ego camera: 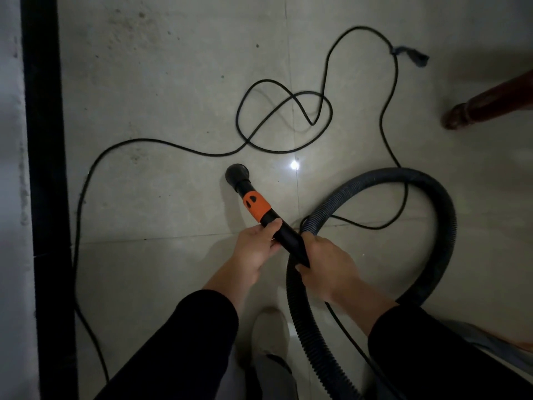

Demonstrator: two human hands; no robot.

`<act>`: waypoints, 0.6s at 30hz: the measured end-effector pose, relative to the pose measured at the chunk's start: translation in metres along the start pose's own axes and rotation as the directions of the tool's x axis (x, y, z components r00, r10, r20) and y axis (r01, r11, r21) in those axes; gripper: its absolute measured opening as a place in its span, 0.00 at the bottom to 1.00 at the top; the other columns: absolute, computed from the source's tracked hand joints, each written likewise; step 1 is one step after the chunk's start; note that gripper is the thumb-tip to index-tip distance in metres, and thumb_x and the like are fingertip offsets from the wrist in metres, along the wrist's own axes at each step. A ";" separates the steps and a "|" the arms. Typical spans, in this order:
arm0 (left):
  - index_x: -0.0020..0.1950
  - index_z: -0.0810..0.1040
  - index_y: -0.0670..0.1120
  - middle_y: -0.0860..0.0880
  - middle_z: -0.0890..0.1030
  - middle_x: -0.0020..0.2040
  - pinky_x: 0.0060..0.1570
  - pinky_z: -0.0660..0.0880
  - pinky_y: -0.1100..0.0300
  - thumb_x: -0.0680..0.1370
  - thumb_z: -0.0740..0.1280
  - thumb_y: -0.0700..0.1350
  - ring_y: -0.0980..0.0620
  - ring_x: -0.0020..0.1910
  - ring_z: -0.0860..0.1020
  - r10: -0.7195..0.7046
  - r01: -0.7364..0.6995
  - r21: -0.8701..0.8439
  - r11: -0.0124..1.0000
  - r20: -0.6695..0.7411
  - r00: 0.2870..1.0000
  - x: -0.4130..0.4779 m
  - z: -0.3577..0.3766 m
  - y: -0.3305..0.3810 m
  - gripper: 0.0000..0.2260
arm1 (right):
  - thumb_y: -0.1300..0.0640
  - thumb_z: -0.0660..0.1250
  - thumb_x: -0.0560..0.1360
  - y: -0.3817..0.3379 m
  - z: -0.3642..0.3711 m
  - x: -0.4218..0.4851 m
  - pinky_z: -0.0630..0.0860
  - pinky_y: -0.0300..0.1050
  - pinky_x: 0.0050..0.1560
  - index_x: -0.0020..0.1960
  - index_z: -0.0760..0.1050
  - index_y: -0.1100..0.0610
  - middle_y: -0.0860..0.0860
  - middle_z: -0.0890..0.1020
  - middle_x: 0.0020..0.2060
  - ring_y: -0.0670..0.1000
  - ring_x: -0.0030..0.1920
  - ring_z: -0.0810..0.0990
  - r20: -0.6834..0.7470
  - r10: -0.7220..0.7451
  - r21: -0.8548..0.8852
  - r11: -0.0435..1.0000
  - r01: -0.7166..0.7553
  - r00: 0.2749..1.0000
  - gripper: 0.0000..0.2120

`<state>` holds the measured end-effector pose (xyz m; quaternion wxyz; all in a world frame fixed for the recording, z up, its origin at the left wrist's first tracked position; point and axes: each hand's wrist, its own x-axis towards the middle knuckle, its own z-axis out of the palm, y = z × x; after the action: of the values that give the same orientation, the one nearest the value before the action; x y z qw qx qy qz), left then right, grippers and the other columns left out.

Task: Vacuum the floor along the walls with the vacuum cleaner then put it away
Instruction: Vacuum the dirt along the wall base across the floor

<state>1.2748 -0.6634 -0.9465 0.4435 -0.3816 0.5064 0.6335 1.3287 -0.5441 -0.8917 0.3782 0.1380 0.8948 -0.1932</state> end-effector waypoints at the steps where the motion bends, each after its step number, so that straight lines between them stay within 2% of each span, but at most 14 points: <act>1: 0.49 0.78 0.41 0.43 0.82 0.51 0.45 0.78 0.66 0.79 0.68 0.43 0.53 0.47 0.81 -0.001 0.001 0.001 1.000 0.002 1.000 0.001 0.004 -0.001 0.05 | 0.56 0.66 0.76 0.003 -0.001 0.000 0.74 0.46 0.48 0.62 0.67 0.56 0.53 0.77 0.54 0.53 0.52 0.77 -0.003 0.007 0.004 1.000 -0.007 1.000 0.17; 4: 0.47 0.78 0.42 0.45 0.83 0.47 0.40 0.78 0.68 0.79 0.68 0.44 0.55 0.45 0.82 -0.005 0.005 0.015 1.000 0.005 1.000 0.001 0.016 -0.005 0.05 | 0.56 0.67 0.76 0.014 -0.003 -0.003 0.75 0.46 0.49 0.62 0.67 0.55 0.52 0.77 0.54 0.53 0.53 0.77 -0.007 0.032 0.000 0.999 -0.032 0.999 0.17; 8: 0.47 0.78 0.42 0.45 0.83 0.47 0.49 0.77 0.63 0.78 0.69 0.44 0.54 0.47 0.82 -0.022 0.023 0.024 0.999 -0.003 1.000 0.002 0.028 -0.012 0.05 | 0.56 0.67 0.76 0.025 -0.006 -0.005 0.74 0.46 0.48 0.61 0.67 0.54 0.52 0.77 0.54 0.53 0.52 0.77 -0.007 0.050 -0.020 0.999 -0.050 0.999 0.16; 13: 0.46 0.79 0.42 0.47 0.84 0.43 0.41 0.78 0.66 0.78 0.69 0.44 0.57 0.41 0.83 -0.001 0.001 -0.003 1.000 -0.011 1.000 0.003 0.023 -0.014 0.05 | 0.56 0.67 0.76 0.022 -0.006 -0.004 0.74 0.47 0.48 0.62 0.67 0.55 0.53 0.77 0.54 0.54 0.54 0.77 -0.002 0.019 -0.038 0.999 -0.019 1.000 0.17; 18: 0.46 0.78 0.42 0.46 0.83 0.44 0.41 0.78 0.67 0.78 0.68 0.44 0.55 0.44 0.82 0.001 -0.003 -0.042 0.999 -0.048 0.999 -0.002 0.009 -0.011 0.05 | 0.57 0.67 0.76 0.007 -0.005 -0.001 0.73 0.47 0.47 0.61 0.67 0.56 0.53 0.77 0.55 0.55 0.54 0.77 0.017 -0.005 -0.055 0.998 0.006 1.000 0.16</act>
<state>1.2854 -0.6541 -0.9457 0.4226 -0.4054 0.5039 0.6349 1.3294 -0.5356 -0.8893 0.3887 0.1234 0.8969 -0.1708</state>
